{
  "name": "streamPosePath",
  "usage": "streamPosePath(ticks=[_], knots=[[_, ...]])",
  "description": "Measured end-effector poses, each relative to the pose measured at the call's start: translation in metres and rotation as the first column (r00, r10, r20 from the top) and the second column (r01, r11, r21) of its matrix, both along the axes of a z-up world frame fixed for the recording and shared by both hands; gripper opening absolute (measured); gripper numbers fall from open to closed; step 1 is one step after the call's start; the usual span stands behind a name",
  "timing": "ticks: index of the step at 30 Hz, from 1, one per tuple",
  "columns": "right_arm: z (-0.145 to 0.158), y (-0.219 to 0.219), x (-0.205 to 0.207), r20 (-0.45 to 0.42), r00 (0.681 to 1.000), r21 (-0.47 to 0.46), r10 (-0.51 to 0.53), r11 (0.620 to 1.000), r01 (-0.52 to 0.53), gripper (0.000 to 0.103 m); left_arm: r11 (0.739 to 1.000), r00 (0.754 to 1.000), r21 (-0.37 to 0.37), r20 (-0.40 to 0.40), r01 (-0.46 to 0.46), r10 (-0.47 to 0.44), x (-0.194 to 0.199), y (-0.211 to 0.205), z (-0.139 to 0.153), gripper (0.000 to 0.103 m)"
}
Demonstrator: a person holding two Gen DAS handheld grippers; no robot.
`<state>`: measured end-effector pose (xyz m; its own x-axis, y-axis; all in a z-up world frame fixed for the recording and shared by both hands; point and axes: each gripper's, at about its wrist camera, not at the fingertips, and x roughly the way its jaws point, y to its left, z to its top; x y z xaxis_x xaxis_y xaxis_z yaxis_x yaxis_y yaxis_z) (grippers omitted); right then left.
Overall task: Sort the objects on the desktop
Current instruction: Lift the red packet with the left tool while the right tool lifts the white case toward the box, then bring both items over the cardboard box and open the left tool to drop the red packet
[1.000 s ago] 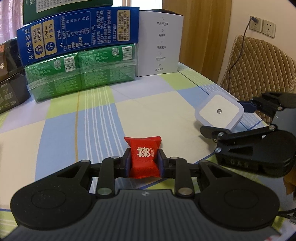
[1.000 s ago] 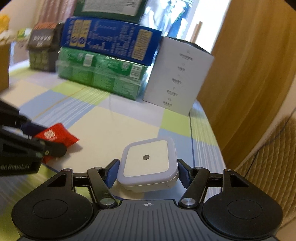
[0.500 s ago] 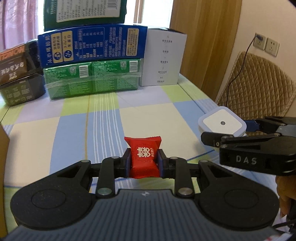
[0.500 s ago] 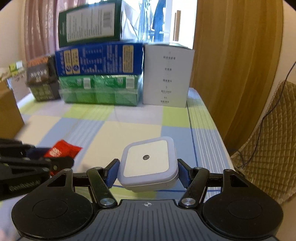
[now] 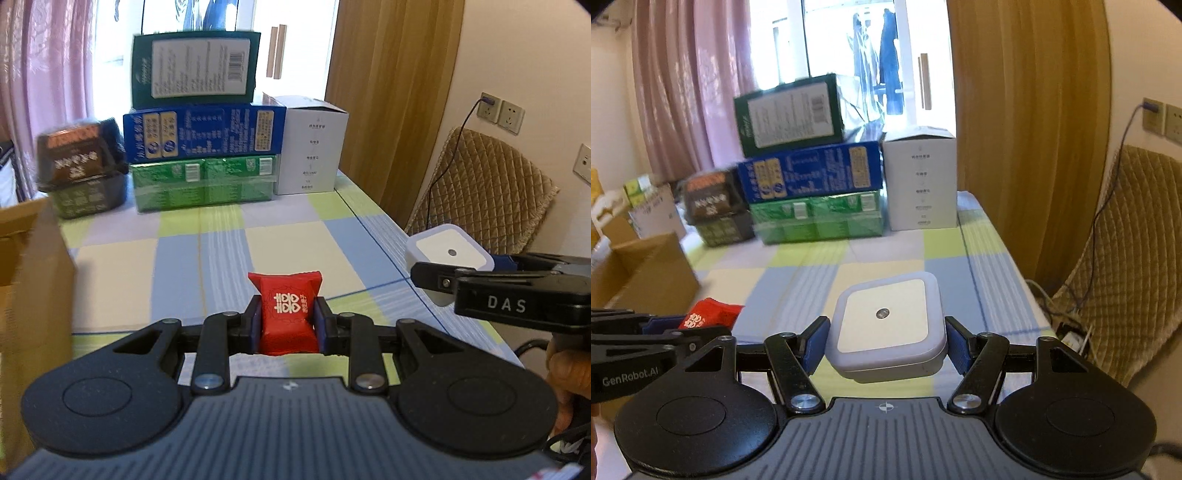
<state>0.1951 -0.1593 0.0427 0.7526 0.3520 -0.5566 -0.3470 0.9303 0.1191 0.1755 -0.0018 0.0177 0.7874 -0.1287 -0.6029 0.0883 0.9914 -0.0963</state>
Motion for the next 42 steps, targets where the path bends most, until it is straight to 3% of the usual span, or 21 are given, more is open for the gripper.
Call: streamPosePath(ticks=[5,21,34,42], knots=[[0.01,0.003,-0.045,-0.018,1.0,0.043,0.002,0.999,-0.001,0.063,0.999,1.0,0.044,0.008,0.002,-0.003,-0.045,0.004,0.021,0.023],[0.042,0.017,-0.15,-0.058,0.996,0.052,0.074,0.996,-0.071,0.063,0.997,0.998,0.038,0.001,-0.07,0.07,-0.171,0.025,0.045,0.023],[0.062,0.073,-0.192,-0.048,0.974,0.077,0.222,0.973,-0.218,0.063,0.983,0.985,0.061,0.019,-0.173,0.172,-0.238,0.067,0.068,0.023],[0.061,0.124,-0.211,-0.042,0.94,0.073,0.338,0.94,-0.334,0.063,0.957,0.96,0.072,0.026,-0.281,0.28,-0.28,0.109,0.075,0.023]])
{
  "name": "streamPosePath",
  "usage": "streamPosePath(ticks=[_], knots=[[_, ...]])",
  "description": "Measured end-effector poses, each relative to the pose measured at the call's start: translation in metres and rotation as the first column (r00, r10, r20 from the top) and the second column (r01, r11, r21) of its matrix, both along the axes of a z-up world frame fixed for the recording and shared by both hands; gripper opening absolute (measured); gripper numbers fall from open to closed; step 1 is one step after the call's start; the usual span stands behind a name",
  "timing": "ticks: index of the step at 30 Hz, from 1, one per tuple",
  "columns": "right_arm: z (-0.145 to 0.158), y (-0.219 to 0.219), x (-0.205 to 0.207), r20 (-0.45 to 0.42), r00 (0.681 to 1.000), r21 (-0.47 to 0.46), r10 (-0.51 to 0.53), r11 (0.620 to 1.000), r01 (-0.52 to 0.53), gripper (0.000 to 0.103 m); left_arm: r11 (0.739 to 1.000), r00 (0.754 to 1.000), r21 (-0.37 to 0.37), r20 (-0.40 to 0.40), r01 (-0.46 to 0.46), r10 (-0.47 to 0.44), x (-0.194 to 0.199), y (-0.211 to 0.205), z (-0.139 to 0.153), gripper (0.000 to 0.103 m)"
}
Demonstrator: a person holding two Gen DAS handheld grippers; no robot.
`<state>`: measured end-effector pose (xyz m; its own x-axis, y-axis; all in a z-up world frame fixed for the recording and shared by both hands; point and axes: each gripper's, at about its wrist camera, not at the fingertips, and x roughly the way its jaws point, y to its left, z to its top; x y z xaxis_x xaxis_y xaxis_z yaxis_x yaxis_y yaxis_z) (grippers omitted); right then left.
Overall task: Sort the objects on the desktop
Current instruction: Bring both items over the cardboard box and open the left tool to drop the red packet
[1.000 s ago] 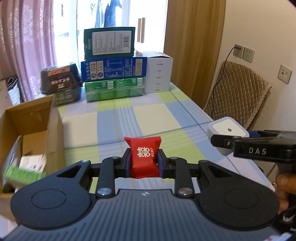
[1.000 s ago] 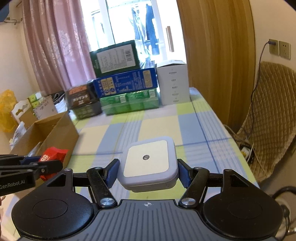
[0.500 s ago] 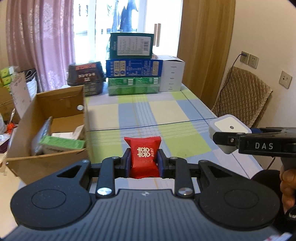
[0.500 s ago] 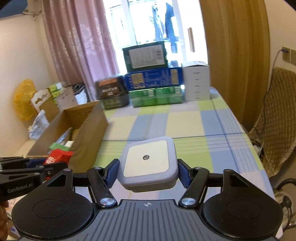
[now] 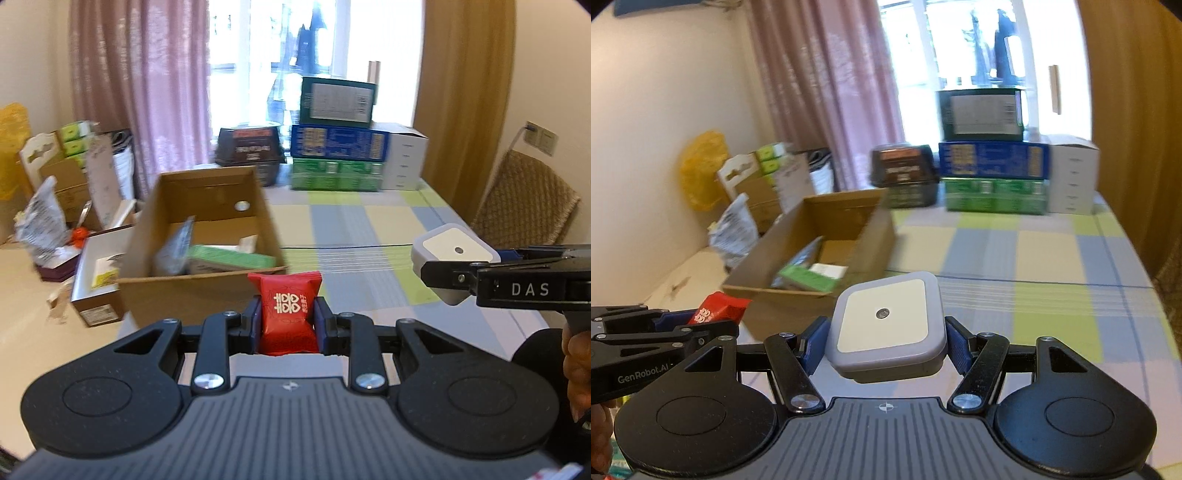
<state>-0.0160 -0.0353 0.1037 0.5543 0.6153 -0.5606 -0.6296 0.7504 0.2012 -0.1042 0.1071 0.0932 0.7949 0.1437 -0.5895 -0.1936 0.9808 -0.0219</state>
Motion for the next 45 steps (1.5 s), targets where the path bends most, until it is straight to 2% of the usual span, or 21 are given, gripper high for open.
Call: streamPosePath(ticks=[10,18,29,45], knots=[[-0.013,0.053,-0.024,0.0,0.992,-0.022,0.123,0.992,-0.123,0.063,0.994,0.994,0.006,-0.02,-0.108,0.108,-0.037,0.046,-0.004,0.023],[-0.022,0.08,-0.035,-0.004,0.985,-0.036,0.174,0.984,-0.174,0.063,0.992,0.991,0.004,-0.031,-0.128,0.128,-0.044,0.066,-0.005,0.023],[-0.026,0.105,-0.033,-0.007,0.98,-0.04,0.196,0.98,-0.197,0.063,0.993,0.992,0.008,-0.038,-0.116,0.117,-0.03,0.088,-0.002,0.023],[-0.02,0.141,0.0,-0.013,0.983,-0.017,0.182,0.983,-0.183,0.063,0.996,0.995,0.034,-0.057,-0.084,0.086,0.017,0.112,0.007,0.023]])
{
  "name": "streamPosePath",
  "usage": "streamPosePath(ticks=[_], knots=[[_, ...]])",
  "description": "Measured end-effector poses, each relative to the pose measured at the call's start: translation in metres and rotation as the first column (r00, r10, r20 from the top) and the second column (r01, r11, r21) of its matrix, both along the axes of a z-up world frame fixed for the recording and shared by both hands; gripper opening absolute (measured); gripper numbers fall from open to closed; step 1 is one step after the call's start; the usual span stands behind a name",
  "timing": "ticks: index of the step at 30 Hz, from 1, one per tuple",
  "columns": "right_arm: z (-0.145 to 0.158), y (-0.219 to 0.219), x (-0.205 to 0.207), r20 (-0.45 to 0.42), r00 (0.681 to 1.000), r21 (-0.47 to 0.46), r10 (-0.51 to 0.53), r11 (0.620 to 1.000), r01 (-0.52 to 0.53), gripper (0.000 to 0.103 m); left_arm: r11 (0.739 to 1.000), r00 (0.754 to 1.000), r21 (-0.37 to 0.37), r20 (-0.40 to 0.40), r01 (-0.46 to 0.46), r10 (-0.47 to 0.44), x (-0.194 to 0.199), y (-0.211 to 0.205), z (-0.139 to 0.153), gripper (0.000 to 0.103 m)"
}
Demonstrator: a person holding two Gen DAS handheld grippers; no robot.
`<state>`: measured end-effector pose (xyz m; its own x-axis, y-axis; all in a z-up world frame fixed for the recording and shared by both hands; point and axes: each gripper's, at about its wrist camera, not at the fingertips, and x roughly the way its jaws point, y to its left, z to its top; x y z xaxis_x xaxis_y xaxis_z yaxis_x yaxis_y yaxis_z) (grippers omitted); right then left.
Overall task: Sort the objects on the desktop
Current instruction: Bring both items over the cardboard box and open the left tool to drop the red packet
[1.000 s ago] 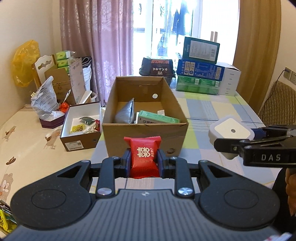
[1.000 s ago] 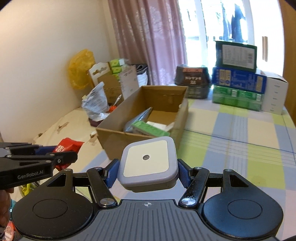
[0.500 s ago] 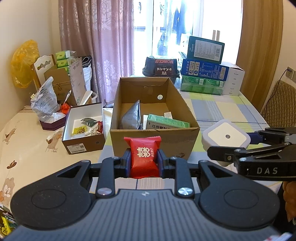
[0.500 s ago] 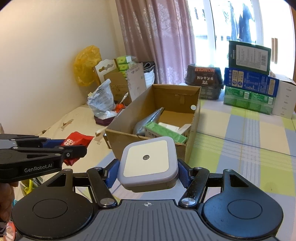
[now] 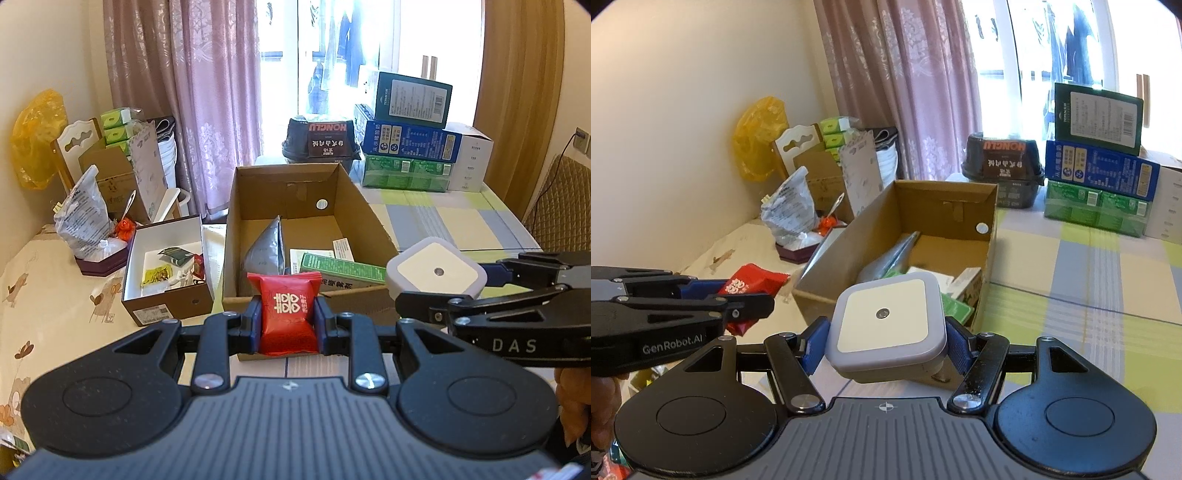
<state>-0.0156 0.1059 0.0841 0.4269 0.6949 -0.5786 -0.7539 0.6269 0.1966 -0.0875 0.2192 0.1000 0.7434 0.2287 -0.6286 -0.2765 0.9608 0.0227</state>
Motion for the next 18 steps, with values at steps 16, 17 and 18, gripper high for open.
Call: streamPosePath(ticks=[16,17,18], knots=[[0.005,0.023,0.053,0.008,1.0,-0.008,-0.019,1.0,0.019,0.063,0.998,0.998,0.024,-0.028,0.051,-0.051,0.057,0.023,-0.001,0.023],[0.006,0.025,0.057,0.009,1.0,-0.009,-0.021,1.0,0.021,0.063,0.998,0.998,0.026,-0.03,0.055,-0.055,0.061,0.025,0.0,0.023],[0.006,0.027,0.062,0.009,1.0,-0.01,-0.024,1.0,0.024,0.063,0.998,0.998,0.027,-0.031,0.059,-0.058,0.065,0.027,0.0,0.023]])
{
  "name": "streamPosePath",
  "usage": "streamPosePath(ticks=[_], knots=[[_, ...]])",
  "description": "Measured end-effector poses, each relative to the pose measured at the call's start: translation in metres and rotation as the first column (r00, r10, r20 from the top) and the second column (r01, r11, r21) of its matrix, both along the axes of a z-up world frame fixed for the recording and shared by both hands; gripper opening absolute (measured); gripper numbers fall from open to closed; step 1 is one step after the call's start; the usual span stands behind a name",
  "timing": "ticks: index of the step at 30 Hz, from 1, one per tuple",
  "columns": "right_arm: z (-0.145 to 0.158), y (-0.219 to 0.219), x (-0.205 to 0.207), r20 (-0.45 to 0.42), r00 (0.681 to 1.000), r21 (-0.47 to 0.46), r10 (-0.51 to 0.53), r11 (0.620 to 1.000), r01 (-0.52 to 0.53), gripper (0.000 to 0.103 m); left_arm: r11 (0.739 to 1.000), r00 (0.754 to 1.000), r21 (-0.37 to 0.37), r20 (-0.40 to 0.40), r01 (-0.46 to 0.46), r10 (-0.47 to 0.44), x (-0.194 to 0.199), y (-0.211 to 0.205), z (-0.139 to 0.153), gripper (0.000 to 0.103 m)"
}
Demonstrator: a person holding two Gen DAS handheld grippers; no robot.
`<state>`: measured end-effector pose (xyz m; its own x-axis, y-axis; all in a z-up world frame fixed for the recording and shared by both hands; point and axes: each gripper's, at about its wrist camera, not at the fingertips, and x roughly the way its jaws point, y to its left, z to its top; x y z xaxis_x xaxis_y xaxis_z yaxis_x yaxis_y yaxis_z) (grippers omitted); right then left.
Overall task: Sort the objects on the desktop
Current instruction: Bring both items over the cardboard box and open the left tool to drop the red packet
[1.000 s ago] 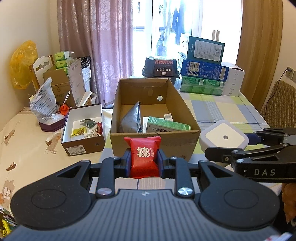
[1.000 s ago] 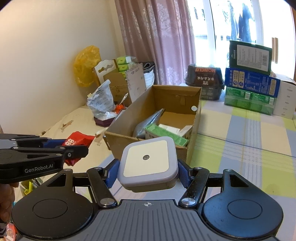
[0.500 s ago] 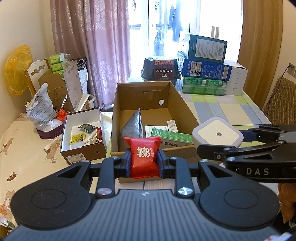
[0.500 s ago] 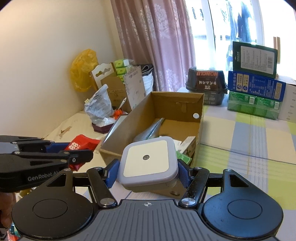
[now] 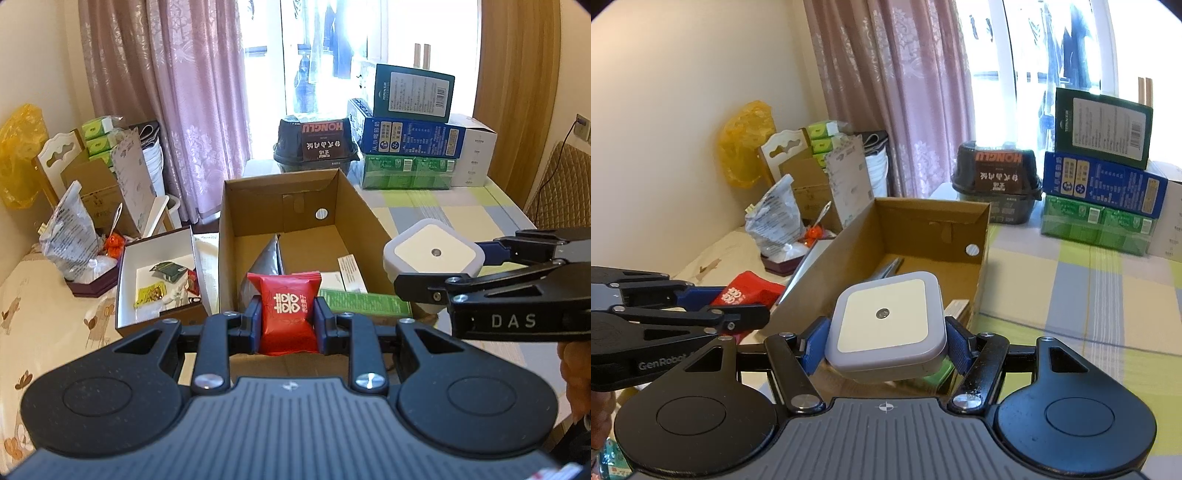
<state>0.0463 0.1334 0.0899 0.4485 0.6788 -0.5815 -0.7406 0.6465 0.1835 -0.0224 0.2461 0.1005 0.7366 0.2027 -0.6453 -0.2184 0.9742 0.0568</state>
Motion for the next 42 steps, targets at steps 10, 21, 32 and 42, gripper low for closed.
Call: streamPosePath(ticks=[10,21,32,42], knots=[[-0.007,0.032,0.041,-0.006,1.0,-0.04,0.007,0.999,-0.007,0.063,1.0,0.999,-0.006,-0.03,0.028,-0.028,0.047,0.026,-0.002,0.023],[-0.019,0.047,0.085,-0.033,0.999,-0.054,-0.021,0.998,0.019,0.063,0.999,0.997,-0.016,-0.065,0.042,-0.043,0.093,0.049,-0.019,0.023],[-0.03,0.063,0.113,-0.039,0.999,-0.073,-0.024,0.997,0.021,0.063,0.998,0.993,-0.042,-0.101,0.054,-0.057,0.128,0.065,-0.038,0.023],[-0.031,0.069,0.14,-0.043,0.998,-0.06,-0.042,0.997,0.039,0.063,0.997,0.991,-0.047,-0.116,0.067,-0.072,0.169,0.074,-0.047,0.023]])
